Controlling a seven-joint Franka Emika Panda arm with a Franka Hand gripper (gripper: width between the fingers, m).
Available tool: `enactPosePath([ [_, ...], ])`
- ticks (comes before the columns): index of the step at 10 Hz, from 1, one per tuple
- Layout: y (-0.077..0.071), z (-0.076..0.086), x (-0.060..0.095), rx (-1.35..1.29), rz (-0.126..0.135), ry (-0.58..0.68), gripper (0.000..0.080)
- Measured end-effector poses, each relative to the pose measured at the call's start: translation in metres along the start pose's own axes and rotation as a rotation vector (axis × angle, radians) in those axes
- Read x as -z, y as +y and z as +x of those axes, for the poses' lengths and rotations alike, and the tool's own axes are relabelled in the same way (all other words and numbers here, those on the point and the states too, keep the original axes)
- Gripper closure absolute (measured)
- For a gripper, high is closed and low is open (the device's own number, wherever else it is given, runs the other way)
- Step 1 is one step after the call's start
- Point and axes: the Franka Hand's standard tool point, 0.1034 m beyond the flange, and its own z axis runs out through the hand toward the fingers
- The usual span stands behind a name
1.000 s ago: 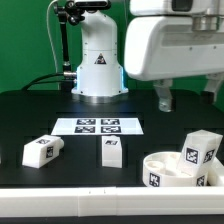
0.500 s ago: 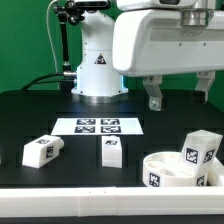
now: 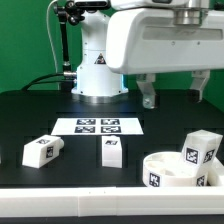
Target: Assemble stool
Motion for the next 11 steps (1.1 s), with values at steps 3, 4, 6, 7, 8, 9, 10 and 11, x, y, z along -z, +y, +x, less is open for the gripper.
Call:
enactPosePath([
  [3,0.026,-0.021,-0.007,-0.011,0.000,-0.002,0.0150],
  [4,0.024,-0.020,-0.008,-0.015,0.001,-0.003,0.0150],
  [6,0.024,-0.020,-0.008,-0.072,0.004,-0.002,0.0150],
  [7,0.026,-0.022,-0.009,-0.153,0.011,0.003,0.0150],
  [8,0.037,-0.031,-0.012,-0.251,0.015,0.007,0.0150],
  [9,0.045,-0.041,-0.017,-0.366,0.013,0.003,0.0150],
  [10,0.046,-0.045,-0.020,-0.452,0.016,0.002,0.0150],
  [11,0.043,-0.042,-0.019,-0.496,0.017,0.005,0.0150],
])
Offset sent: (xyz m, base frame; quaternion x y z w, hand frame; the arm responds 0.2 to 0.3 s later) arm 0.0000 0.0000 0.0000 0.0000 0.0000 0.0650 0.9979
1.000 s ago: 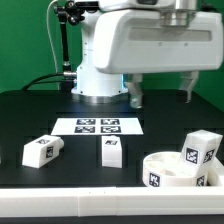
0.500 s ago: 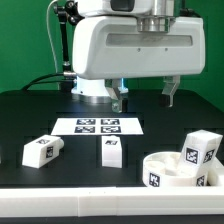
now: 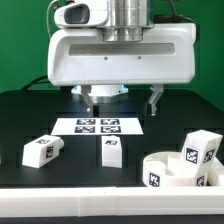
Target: Assemble stool
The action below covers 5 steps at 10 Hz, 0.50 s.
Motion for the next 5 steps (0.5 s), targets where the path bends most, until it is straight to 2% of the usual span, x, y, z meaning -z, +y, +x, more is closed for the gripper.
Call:
enactPosePath([
  [4,-0.0052,-0.0008,-0.0009,-0.231,0.021,-0.003,0.0150],
  [5,0.0005,-0.0087,-0.0066,-0.256,0.019,-0.013,0.0150],
])
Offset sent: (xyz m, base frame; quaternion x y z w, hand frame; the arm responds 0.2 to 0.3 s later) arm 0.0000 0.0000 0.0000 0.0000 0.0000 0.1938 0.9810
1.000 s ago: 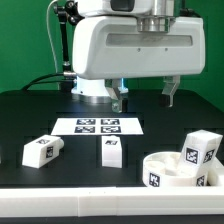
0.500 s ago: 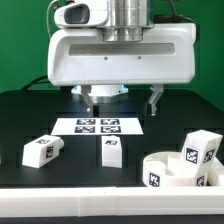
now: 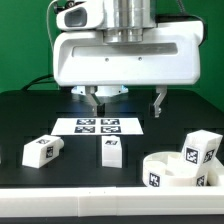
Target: Assemble stool
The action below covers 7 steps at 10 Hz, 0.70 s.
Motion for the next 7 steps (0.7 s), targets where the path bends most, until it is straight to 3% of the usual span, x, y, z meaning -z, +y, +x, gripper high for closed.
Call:
enactPosePath([
  [2,0.020,-0.022,-0.022,-0.015,-0.017,-0.010,0.0150],
  [4,0.034,-0.031,-0.043,0.025,-0.024,0.000,0.0150],
  [7,0.033,-0.032,-0.043,0.028,-0.028,-0.047,0.0150],
])
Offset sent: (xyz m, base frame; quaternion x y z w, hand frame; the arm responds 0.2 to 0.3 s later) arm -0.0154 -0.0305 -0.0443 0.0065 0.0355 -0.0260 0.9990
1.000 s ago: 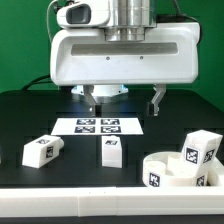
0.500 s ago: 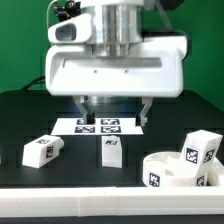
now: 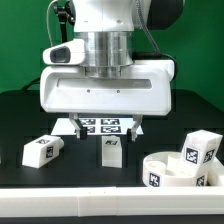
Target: Assemble stool
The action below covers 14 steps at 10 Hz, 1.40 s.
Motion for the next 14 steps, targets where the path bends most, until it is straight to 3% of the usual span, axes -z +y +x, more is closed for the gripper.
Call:
enactPosePath([
  [1,0.002,-0.010,-0.001,0.007,-0.009,-0.115,0.0150],
  [4,0.015,-0.018,-0.003,-0.010,-0.040,-0.378,0.0150],
  [8,0.019,-0.023,-0.007,-0.025,-0.055,-0.623,0.0150],
  [9,0.020,-0.031,-0.006,-0.020,-0.059,-0.711,0.0150],
  [11,0.010,-0.033,-0.013,0.046,-0.025,-0.830,0.0150],
  [12,0.012,-0.038,-0.013,0.044,-0.031,-0.904,0.0150],
  [14,0.010,-0.029,-0.016,0.049,-0.029,-0.866,0.0150],
])
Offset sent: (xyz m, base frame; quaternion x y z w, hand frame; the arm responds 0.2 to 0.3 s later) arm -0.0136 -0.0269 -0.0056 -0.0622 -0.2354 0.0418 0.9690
